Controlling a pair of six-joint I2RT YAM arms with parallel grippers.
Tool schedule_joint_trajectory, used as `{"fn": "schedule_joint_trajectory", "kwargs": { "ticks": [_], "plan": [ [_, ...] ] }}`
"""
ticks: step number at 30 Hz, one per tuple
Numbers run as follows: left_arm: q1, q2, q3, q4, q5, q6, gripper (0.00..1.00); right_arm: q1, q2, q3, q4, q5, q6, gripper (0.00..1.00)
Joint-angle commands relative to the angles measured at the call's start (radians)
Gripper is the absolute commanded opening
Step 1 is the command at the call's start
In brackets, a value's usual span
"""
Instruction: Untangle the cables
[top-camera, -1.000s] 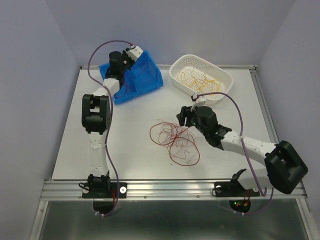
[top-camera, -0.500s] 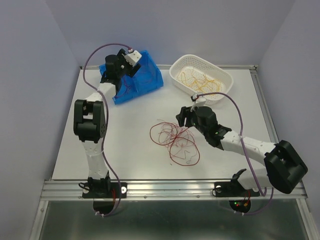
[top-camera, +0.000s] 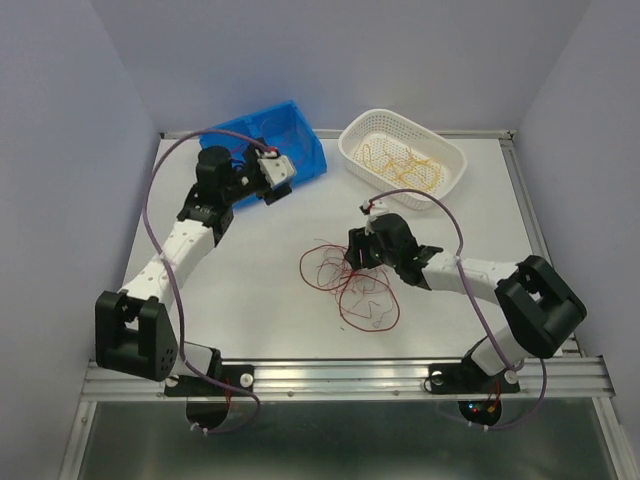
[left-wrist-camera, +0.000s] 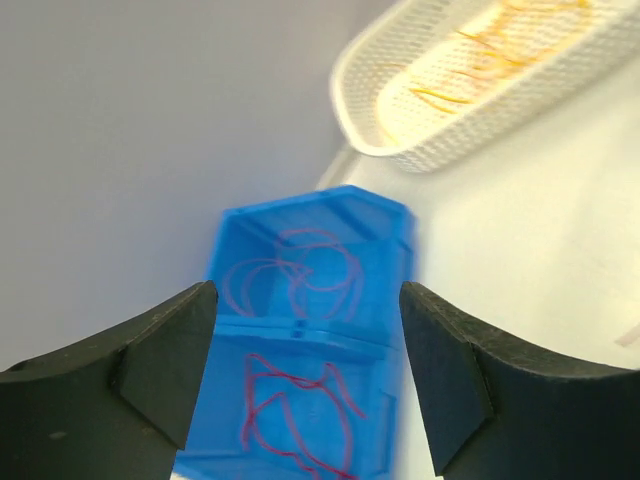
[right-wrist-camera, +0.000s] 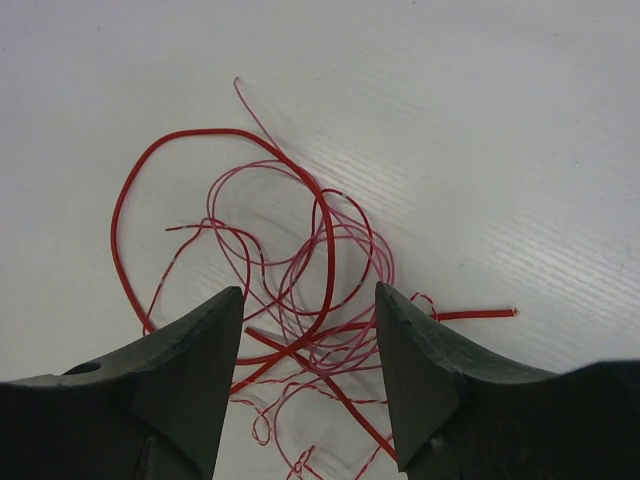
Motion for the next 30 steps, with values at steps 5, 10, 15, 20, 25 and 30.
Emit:
{"fn": "schedule_joint_trajectory", "kwargs": {
  "ticks": [5,10,15,20,25,30],
  "plan": [
    [-0.125,-0.017,-0.216,0.007,0.062,-0.018,0.84,0.018,-0.028,0.034,-0.055,0.016,0.020,0.60],
    [-0.134,0.047,-0.213,0.023,0.074,-0.055,0.79,0.018,0.015,0.057,-0.080,0.082,0.024,0.60],
    [-0.134,0.032,-0.260,0.044,0.056,-0.049,0.79,0.016,-0.005,0.041,-0.080,0.183,0.038,0.62],
    [-0.134,0.003,-0.289,0.049,0.037,-0.041,0.79,0.016,-0.003,0.037,-0.080,0.178,0.041,0.59],
    [-0.134,-0.022,-0.297,0.047,0.028,-0.036,0.79,0.016,0.012,0.054,-0.078,0.071,0.023,0.07],
    [-0.134,-0.031,-0.297,0.030,0.039,-0.036,0.79,0.018,-0.049,0.047,-0.026,-0.091,0.000,0.01]
  ]
}}
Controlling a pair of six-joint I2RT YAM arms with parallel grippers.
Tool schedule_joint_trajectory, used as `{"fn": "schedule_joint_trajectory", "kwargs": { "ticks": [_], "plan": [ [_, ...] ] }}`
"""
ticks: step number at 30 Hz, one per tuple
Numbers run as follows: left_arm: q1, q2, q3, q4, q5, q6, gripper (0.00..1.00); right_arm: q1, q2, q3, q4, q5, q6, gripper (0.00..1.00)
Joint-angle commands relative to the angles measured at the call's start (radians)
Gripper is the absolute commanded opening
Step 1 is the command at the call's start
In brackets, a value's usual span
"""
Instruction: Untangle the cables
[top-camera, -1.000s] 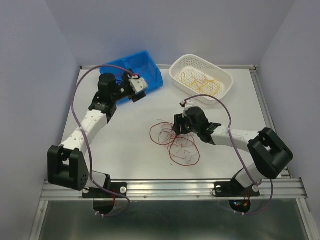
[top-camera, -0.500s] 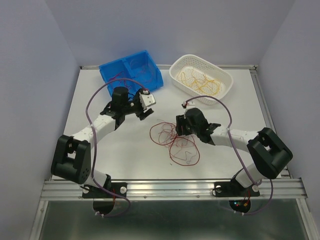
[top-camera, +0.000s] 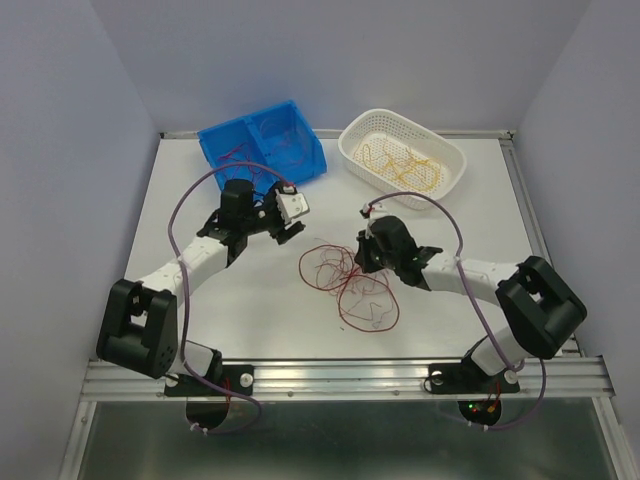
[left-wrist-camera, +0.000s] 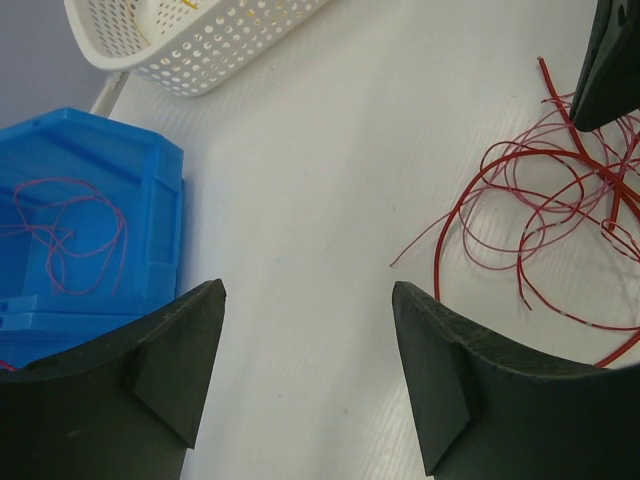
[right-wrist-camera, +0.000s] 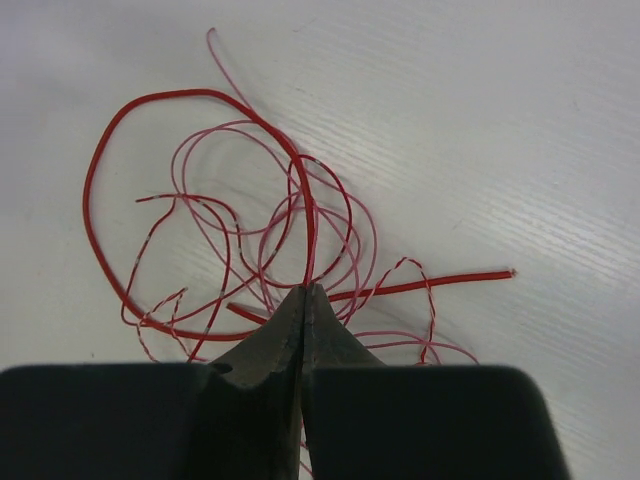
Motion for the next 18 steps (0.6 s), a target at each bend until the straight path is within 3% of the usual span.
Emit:
{"fn": "schedule_joint_trajectory", "kwargs": {
  "ticks": [1,10,18],
  "plan": [
    [-0.002,-0.051,-0.004,0.017,0.022,0.000,0.79,0.006,-0.070,0.048,0.065,-0.143,-0.028,0.00],
    [-0.002,-0.084,0.025,0.019,0.070,-0.031,0.79,0.004,-0.276,0.126,0.118,-0.208,-0.066,0.01],
    [-0.004,-0.060,0.106,0.048,0.229,-0.082,0.80,0.006,-0.308,0.189,0.121,-0.301,-0.111,0.00]
  ]
}}
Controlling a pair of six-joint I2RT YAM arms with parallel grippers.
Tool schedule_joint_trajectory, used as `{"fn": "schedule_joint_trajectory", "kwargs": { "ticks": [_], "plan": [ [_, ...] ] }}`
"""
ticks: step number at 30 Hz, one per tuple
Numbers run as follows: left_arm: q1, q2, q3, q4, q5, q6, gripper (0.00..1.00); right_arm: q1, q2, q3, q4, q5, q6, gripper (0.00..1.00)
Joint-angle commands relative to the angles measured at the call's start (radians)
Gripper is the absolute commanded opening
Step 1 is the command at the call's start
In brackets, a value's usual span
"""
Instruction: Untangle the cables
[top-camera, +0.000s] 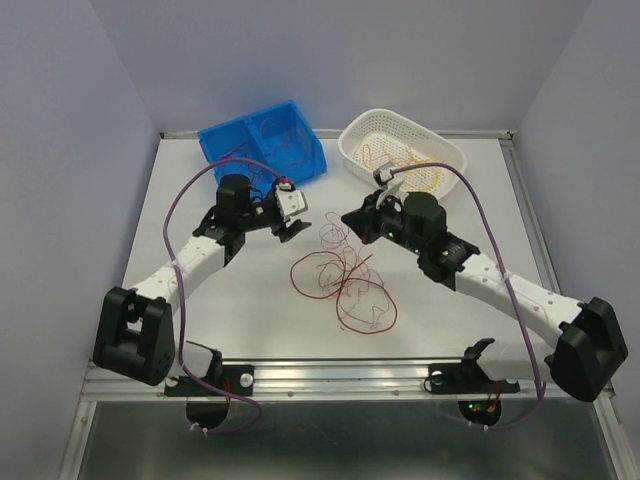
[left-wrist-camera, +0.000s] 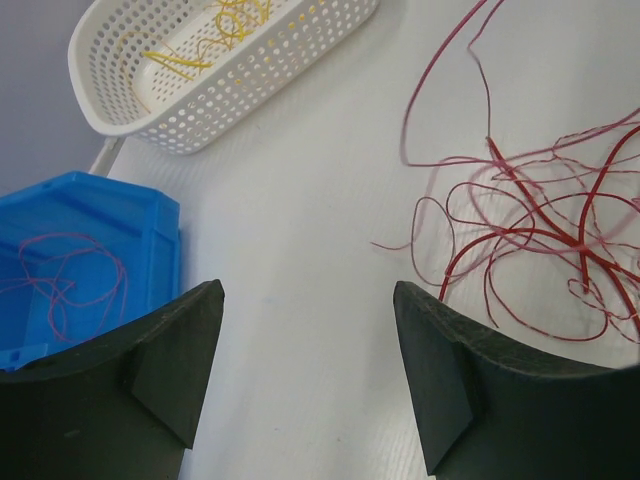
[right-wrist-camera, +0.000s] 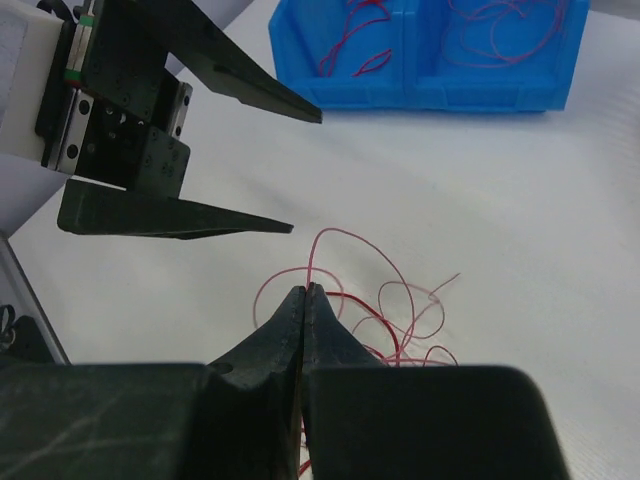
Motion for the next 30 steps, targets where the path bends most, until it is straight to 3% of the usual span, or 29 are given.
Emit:
{"fn": "schedule_joint_trajectory", "kwargs": {
  "ticks": [1,7,13,21,25,30],
  "plan": [
    [-0.004,-0.006,0.100,0.053,0.146,-0.068,0.80,0.004,-0.021,0.070,0.038,-0.078,-0.041,0.01],
    [-0.004,0.015,0.125,0.077,0.261,-0.120,0.81,0.004,-0.042,0.067,0.041,-0.118,-0.051,0.01],
    [-0.030,0.061,0.135,0.151,0.265,-0.156,0.80,0.004,-0.065,0.055,0.044,-0.138,-0.051,0.01],
    [-0.044,0.049,0.106,0.148,0.347,-0.145,0.71,0.004,-0.072,0.044,0.047,-0.130,-0.054,0.00],
    [-0.046,0.012,0.095,0.129,0.347,-0.130,0.71,0.004,-0.072,0.038,0.048,-0.116,-0.058,0.00],
    [-0.038,-0.023,0.100,-0.013,0.291,-0.048,0.75,0.006,-0.087,0.027,0.051,-0.123,-0.057,0.00]
  ]
}}
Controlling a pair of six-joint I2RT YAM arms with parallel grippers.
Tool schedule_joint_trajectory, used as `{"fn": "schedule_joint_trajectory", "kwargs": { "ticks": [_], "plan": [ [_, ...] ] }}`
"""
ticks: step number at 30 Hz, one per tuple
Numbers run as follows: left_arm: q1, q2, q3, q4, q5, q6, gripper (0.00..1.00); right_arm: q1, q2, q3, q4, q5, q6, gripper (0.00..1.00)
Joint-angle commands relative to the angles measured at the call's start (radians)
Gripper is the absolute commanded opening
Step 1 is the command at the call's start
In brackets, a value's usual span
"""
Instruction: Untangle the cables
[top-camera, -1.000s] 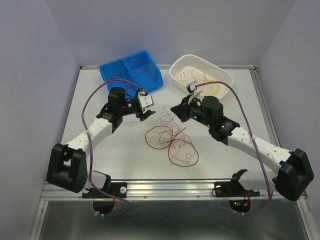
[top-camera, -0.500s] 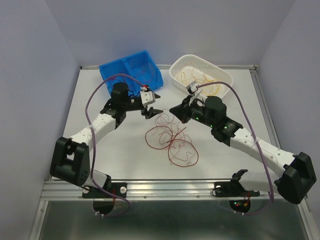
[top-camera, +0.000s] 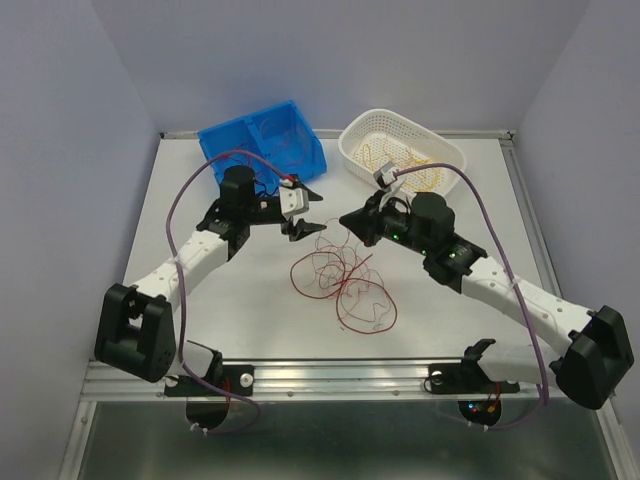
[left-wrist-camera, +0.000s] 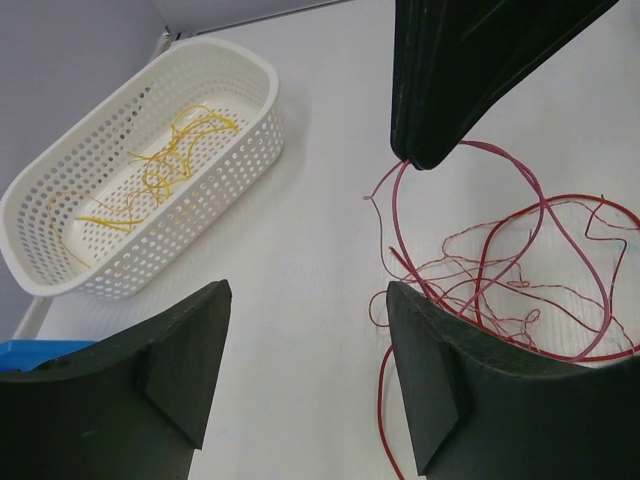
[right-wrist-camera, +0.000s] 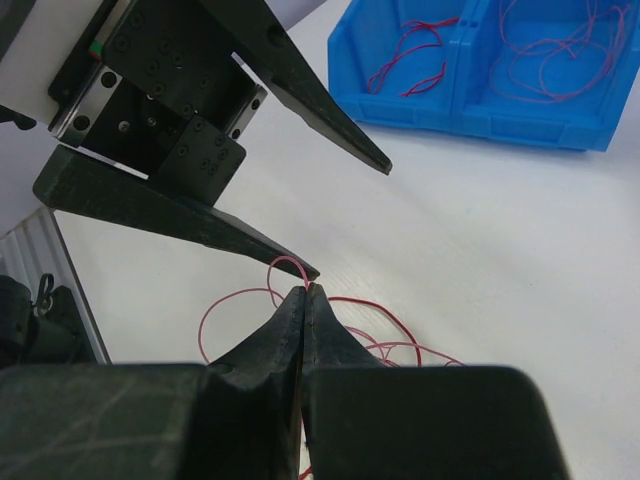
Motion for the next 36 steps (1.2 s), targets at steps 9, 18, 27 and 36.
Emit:
{"fn": "schedule_joint_trajectory", "kwargs": {
  "ticks": [9,18,27,36],
  "plan": [
    [0.032,-0.144,-0.012,-0.096,-0.060,0.057,0.77,0.004,-0.031,0.016,0.052,-0.034,-0.025,0.00],
    [0.028,-0.232,0.060,-0.143,-0.112,-0.014,0.87,0.004,0.012,0.037,0.056,-0.035,-0.022,0.01],
    [-0.125,-0.226,0.115,-0.268,-0.213,-0.084,0.90,0.004,0.035,0.057,0.058,0.041,-0.001,0.01],
    [-0.220,-0.121,0.157,-0.269,-0.348,-0.130,0.89,0.006,0.027,0.062,0.076,0.043,0.004,0.01]
  ]
}}
